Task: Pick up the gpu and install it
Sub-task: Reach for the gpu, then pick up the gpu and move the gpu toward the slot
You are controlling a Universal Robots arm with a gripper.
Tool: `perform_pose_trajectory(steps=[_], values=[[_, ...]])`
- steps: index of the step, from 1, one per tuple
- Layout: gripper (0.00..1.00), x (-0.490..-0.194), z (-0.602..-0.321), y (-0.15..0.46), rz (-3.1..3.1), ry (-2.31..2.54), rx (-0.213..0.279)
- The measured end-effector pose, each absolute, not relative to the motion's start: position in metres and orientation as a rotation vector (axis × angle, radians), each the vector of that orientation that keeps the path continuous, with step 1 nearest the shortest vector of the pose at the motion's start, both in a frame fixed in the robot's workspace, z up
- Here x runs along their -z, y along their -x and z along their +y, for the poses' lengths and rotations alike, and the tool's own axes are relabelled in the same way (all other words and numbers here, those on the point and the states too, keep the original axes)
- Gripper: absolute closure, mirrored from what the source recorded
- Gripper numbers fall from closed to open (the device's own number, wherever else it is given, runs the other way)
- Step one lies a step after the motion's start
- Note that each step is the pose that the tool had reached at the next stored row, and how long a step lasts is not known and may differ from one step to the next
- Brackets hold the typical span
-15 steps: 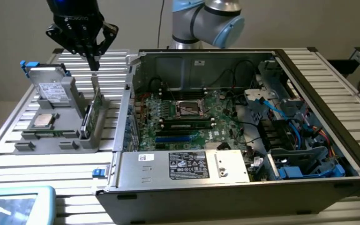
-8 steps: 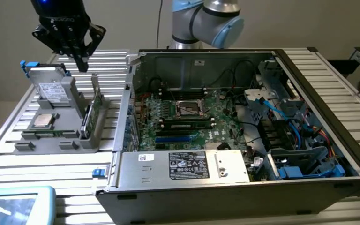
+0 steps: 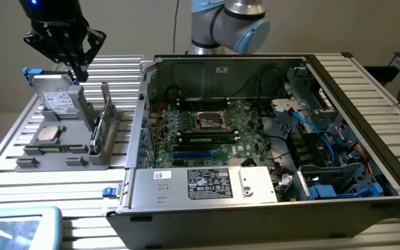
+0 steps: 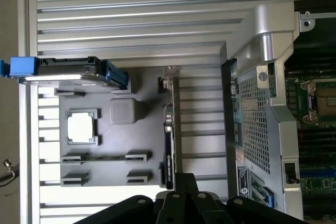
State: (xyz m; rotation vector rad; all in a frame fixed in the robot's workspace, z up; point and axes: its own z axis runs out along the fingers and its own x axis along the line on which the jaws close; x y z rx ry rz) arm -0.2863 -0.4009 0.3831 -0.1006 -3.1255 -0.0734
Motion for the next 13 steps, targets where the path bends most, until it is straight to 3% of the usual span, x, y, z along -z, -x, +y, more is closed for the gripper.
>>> perform_pose_trajectory(steps=[13], values=[[0.89, -0.3822, -0.4009, 0.293, -3.124, 0.1, 0.073]])
